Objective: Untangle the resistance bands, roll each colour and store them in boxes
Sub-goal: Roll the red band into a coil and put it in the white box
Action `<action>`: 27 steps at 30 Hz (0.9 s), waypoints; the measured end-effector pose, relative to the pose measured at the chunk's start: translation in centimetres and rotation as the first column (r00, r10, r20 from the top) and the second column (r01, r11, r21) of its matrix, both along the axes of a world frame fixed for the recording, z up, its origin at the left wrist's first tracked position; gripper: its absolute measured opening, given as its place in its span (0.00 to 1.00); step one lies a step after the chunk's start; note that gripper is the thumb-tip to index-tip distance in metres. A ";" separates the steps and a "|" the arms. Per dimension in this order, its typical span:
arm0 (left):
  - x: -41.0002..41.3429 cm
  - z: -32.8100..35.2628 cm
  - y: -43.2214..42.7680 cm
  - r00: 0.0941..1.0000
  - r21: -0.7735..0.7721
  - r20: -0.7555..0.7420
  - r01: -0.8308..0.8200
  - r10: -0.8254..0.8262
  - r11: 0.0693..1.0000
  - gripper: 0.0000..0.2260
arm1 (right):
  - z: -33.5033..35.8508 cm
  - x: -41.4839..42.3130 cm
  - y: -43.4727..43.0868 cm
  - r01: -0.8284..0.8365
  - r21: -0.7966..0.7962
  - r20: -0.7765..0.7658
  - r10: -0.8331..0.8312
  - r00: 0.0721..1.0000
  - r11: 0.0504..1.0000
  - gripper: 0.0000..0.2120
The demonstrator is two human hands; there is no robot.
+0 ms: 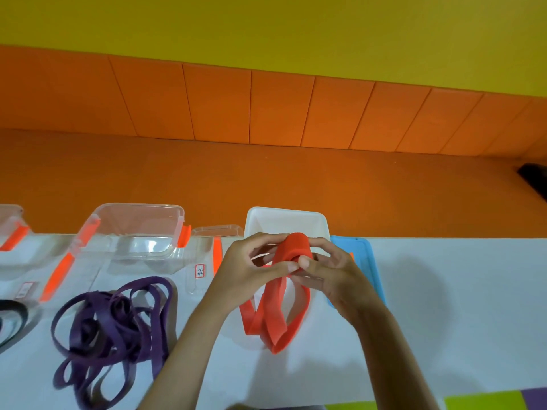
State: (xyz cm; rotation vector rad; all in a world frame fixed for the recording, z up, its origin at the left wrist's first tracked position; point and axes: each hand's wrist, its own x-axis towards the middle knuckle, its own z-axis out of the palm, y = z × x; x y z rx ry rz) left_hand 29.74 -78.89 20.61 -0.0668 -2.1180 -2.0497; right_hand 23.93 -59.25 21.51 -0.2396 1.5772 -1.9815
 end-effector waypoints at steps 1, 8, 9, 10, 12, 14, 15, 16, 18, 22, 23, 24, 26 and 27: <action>-0.1 -0.1 -0.4 1.000 -0.023 -0.007 -0.010 0.009 1.000 0.20 | -0.2 0.2 -0.3 -0.017 -0.012 0.017 0.017 1.000 1.000 0.22; 0.7 -1.2 -1.7 0.998 -0.271 0.039 0.064 -0.056 0.960 0.20 | 1.3 -0.6 -0.3 -0.088 0.296 -0.186 0.147 0.971 0.951 0.21; 0.6 -1.1 -1.4 0.998 -0.273 0.029 0.060 -0.054 0.960 0.21 | 1.4 -0.7 -0.3 -0.063 0.296 -0.209 0.129 0.969 0.953 0.20; 0.6 -1.1 -1.2 0.999 -0.261 0.014 0.039 -0.037 0.965 0.22 | 1.5 -0.7 -0.3 -0.040 0.283 -0.221 0.106 0.969 0.958 0.18; 0.4 -1.1 -1.0 0.999 -0.164 -0.014 -0.032 0.030 0.986 0.24 | 1.4 -0.8 -0.1 -0.009 0.202 -0.181 0.047 0.982 0.979 0.17; 0.3 -1.2 -1.0 0.998 -0.011 -0.042 -0.048 0.047 0.999 0.24 | 0.8 -0.9 -0.1 0.011 0.069 -0.069 -0.006 0.998 0.998 0.18; 0.3 -1.2 -1.0 0.997 0.037 -0.055 -0.043 0.045 0.998 0.24 | 0.5 -0.9 -0.2 0.011 0.006 -0.018 -0.011 1.000 1.000 0.18; 0.4 -1.1 -1.0 0.997 0.064 -0.067 -0.043 0.047 0.997 0.23 | 0.1 -0.9 -0.3 0.002 -0.043 0.018 -0.002 1.000 0.999 0.19; 0.4 -0.7 -1.4 0.996 0.084 -0.075 -0.035 0.041 0.996 0.22 | -0.2 -0.8 -0.4 -0.043 -0.083 0.047 0.047 0.998 0.996 0.23; 0.8 -0.2 -2.1 0.999 -0.168 0.000 0.038 -0.038 0.985 0.21 | 0.4 -1.0 0.5 -0.128 0.194 -0.123 0.154 0.980 0.973 0.25; 0.9 -0.1 -2.0 0.999 -0.247 0.018 0.053 -0.050 0.968 0.20 | 0.6 -1.1 0.7 -0.105 0.294 -0.190 0.165 0.968 0.950 0.25; 0.9 -0.1 -1.8 0.998 -0.292 0.027 0.063 -0.057 0.954 0.21 | 0.8 -1.1 0.9 -0.078 0.354 -0.238 0.171 0.956 0.932 0.26; 0.8 0.2 -1.2 0.998 -0.278 0.014 0.064 -0.062 0.958 0.23 | 1.5 -1.0 1.1 -0.040 0.365 -0.300 0.158 0.941 0.930 0.24; 0.7 0.5 -0.9 0.998 -0.226 -0.001 0.060 -0.062 0.972 0.24 | 1.8 -0.9 1.3 -0.024 0.350 -0.323 0.144 0.935 0.936 0.22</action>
